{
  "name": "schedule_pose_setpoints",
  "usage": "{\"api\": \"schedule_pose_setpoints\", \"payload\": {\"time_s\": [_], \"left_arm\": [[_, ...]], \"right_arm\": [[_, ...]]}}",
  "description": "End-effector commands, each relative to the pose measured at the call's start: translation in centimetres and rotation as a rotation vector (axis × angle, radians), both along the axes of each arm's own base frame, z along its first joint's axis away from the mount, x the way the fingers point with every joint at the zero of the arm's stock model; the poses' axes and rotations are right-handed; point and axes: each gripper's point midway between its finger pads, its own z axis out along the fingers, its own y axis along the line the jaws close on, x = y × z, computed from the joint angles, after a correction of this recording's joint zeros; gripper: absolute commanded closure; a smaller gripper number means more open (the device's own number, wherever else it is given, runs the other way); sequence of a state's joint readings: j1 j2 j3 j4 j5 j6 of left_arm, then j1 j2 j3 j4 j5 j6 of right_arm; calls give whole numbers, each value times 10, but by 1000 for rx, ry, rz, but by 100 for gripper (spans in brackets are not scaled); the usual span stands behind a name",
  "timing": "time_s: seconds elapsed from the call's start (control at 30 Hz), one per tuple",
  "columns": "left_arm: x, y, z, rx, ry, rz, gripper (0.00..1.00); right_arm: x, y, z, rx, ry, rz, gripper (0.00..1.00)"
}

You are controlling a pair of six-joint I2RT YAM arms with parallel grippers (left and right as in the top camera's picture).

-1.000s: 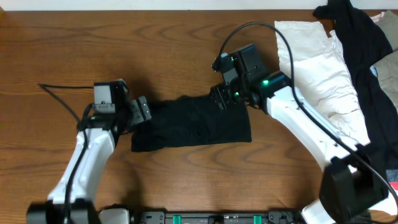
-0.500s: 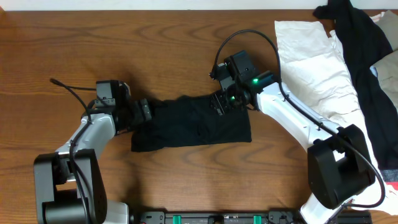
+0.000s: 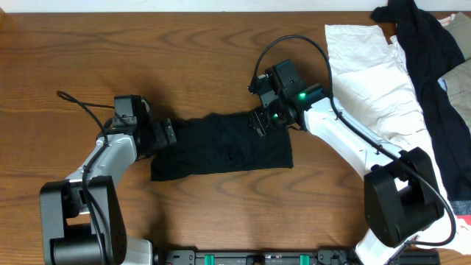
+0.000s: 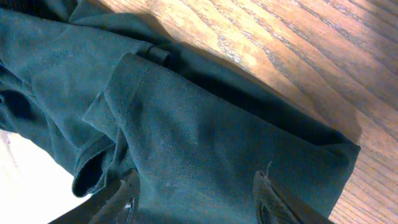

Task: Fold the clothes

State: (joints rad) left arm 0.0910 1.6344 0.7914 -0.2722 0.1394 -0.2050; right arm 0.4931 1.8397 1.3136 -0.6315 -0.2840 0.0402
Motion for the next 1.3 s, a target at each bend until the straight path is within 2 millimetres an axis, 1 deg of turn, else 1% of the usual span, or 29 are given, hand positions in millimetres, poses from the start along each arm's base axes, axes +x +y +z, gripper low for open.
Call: {"api": "schedule_pose_setpoints", "payload": {"time_s": [0.0,0.07,0.13,0.3,0.37,0.43,0.5,0.63,0.77,0.8,0.9,1.0,1.07,1.17,1.2,1.27], "left_arm": [[-6,10,-10,38,41,11,1],[-3,6,-5,18,21,2,2],[0,7,2,26,-4,-9,2],[7,9,33,47,-93,-4,2],[7,11,41,56,-113,0,2],[5,15,47,83,-119,12,2],[4,18,46,98,-112,19,2],[2,18,36,94,-82,17,2],[1,17,16,87,-33,14,2],[2,10,5,48,-18,-2,2],[2,-8,-10,-55,9,-40,2],[-6,-12,-25,-79,62,-46,2],[-10,-13,-28,-83,84,-46,0],[-11,-17,-27,-107,84,-54,15],[-10,-20,-26,-123,79,-59,23],[-8,-26,-24,-154,69,-70,47]], "right_arm": [[-4,4,-2,-2,2,22,43],[-4,4,-2,-2,2,22,43],[-4,4,-2,-2,2,22,43],[-4,4,-2,-2,2,23,43],[-4,4,-2,-2,2,23,43],[-4,4,-2,-2,2,23,43],[-4,4,-2,-2,2,23,43],[-4,4,-2,-2,2,23,43],[-4,4,-2,-2,2,23,43],[-4,4,-2,-2,2,23,43],[-4,4,-2,-2,2,23,43],[-4,4,-2,-2,2,23,43],[-4,4,-2,-2,3,22,43],[-5,4,-2,-3,5,22,43],[-5,4,-2,-3,5,22,43],[-5,4,-2,-3,5,22,43]]}}
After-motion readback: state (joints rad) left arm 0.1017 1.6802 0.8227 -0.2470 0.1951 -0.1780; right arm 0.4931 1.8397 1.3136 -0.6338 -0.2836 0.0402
